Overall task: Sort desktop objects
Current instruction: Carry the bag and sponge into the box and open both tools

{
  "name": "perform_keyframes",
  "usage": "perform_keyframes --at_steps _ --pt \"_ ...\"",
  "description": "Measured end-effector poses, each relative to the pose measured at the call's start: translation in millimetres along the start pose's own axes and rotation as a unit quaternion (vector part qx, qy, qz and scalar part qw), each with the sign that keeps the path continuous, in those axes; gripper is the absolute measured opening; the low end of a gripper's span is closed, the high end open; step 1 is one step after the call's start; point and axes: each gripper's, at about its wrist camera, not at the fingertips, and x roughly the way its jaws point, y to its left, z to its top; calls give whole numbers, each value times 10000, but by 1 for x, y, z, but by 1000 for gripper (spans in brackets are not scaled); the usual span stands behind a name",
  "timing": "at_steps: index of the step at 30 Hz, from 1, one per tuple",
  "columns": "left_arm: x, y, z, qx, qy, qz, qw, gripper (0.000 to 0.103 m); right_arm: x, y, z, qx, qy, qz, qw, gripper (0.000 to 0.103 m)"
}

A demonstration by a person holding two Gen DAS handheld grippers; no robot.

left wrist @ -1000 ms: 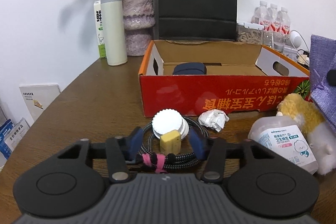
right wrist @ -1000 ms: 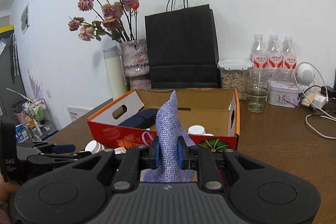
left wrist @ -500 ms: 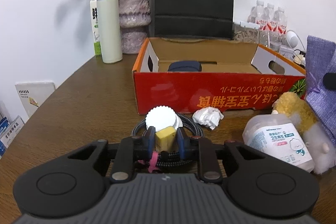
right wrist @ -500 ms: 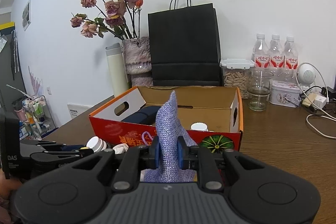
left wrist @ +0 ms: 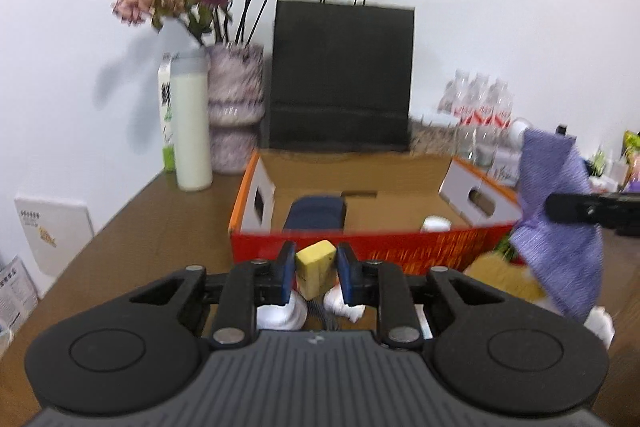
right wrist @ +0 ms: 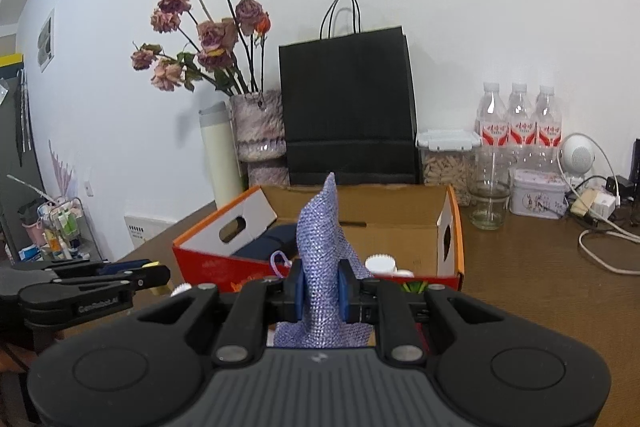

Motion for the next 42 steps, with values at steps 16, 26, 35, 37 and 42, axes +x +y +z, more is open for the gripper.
perform_keyframes --at_steps 16,26,35,37,42 --pt "41 -20 69 -343 -733 -268 9964 22 44 2 62 -66 -508 -155 9986 15" --pt "91 -15 78 -354 -617 -133 9974 22 111 -13 71 -164 -183 -301 9992 15" --pt "136 -24 69 -91 -285 -78 9995 22 156 -27 68 -376 201 -524 9977 15" --pt "145 -25 67 -63 -183 -49 9998 22 164 -29 66 -413 315 -538 9972 15" --pt "163 -23 57 -86 127 38 9999 22 184 -34 55 -413 676 -518 9955 15"
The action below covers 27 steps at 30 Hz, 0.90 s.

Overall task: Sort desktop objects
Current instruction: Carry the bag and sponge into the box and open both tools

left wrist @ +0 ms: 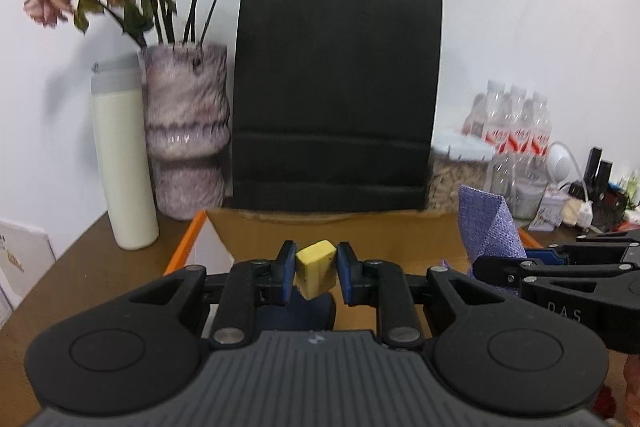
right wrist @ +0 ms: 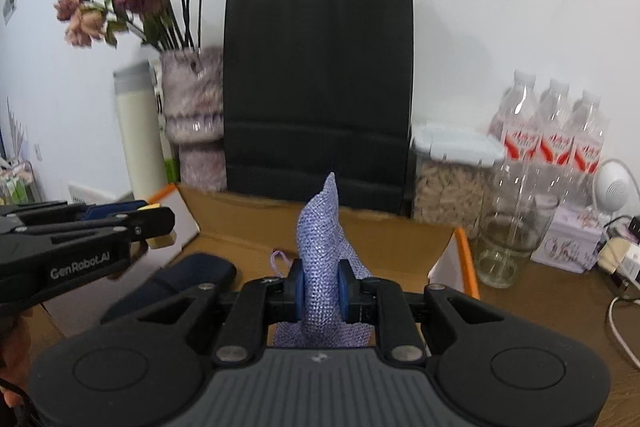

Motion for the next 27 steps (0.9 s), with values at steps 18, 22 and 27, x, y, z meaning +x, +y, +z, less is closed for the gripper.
perform_keyframes --at_steps 18,22,27 --pt "8 -2 -13 104 230 111 9996 55 16 -4 -16 89 625 -31 9980 39" --pt "3 1 -7 -3 148 110 9998 77 11 -1 -14 49 559 -35 9984 60" --pt "-7 0 0 29 -83 207 9997 103 3 1 -8 49 496 -1 9988 91"
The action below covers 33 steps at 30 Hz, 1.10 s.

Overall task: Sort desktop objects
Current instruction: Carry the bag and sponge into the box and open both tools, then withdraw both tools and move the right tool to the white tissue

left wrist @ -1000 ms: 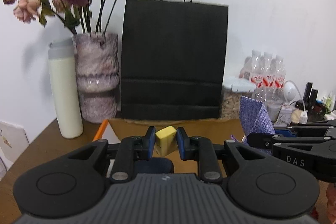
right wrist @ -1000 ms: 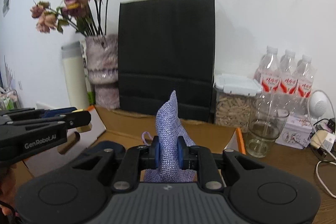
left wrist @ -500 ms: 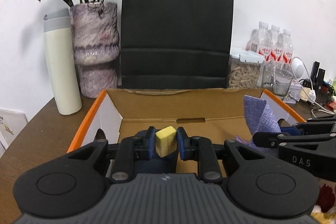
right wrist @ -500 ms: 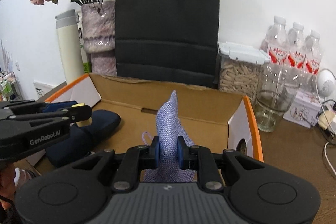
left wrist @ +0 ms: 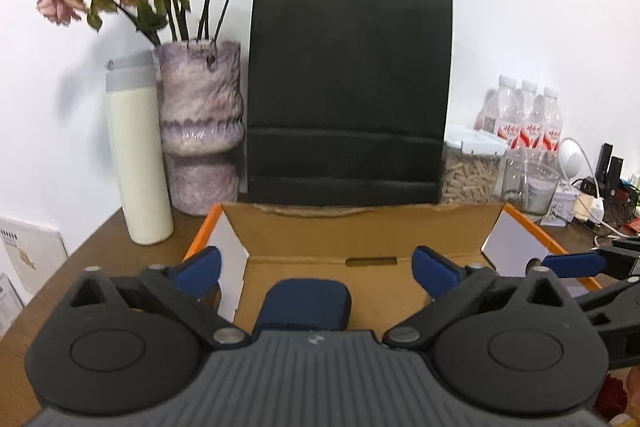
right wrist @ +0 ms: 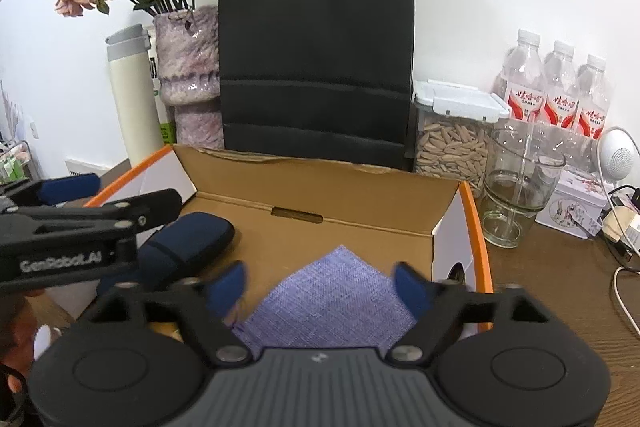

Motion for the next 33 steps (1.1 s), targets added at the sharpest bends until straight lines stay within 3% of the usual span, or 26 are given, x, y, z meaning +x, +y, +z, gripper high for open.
perform_keyframes --at_steps 3,15,33 --pt "-4 -1 2 8 -44 0 10000 103 -5 3 3 -48 -10 -42 10000 103" --pt "-24 3 4 -141 -232 39 9996 103 -25 9 6 -141 -213 -118 9996 103" --pt "-98 17 -16 -122 -424 95 9990 103 -95 10 -23 -108 -533 -277 9981 103"
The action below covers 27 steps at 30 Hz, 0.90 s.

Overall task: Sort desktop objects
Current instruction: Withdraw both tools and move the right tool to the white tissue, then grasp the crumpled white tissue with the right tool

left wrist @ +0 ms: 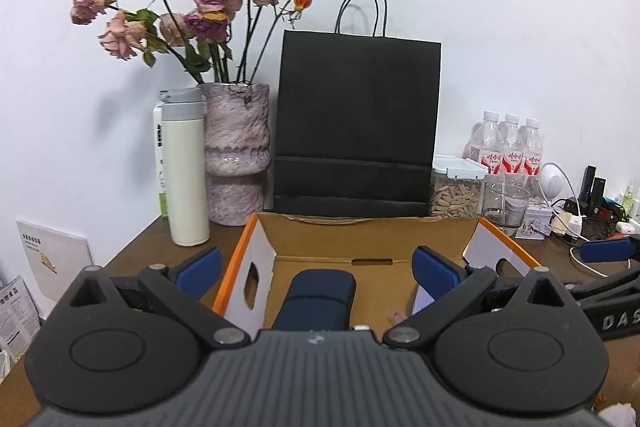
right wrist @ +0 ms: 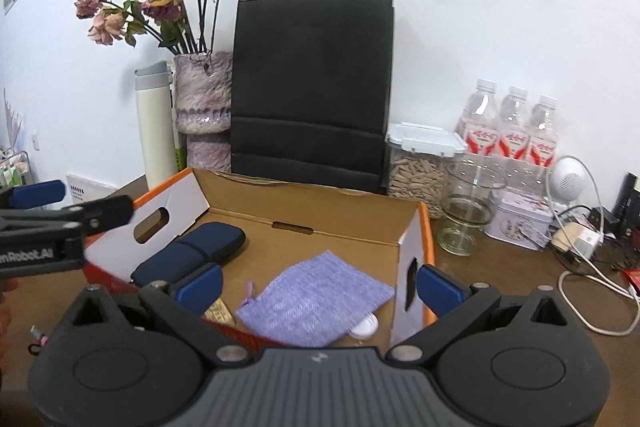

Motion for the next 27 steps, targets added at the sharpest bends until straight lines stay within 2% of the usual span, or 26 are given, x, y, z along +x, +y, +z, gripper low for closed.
perform_keyframes --at_steps 12,20,27 --pt "-51 25 -17 -19 104 136 9999 103 -56 -23 -42 174 51 -325 9993 103" --pt "-73 44 -43 9 426 353 9985 103 -80 -39 -87 336 376 -524 9974 103" --pt "-86 61 -66 24 738 545 9958 103 -82 -49 -122 485 774 -611 9939 103"
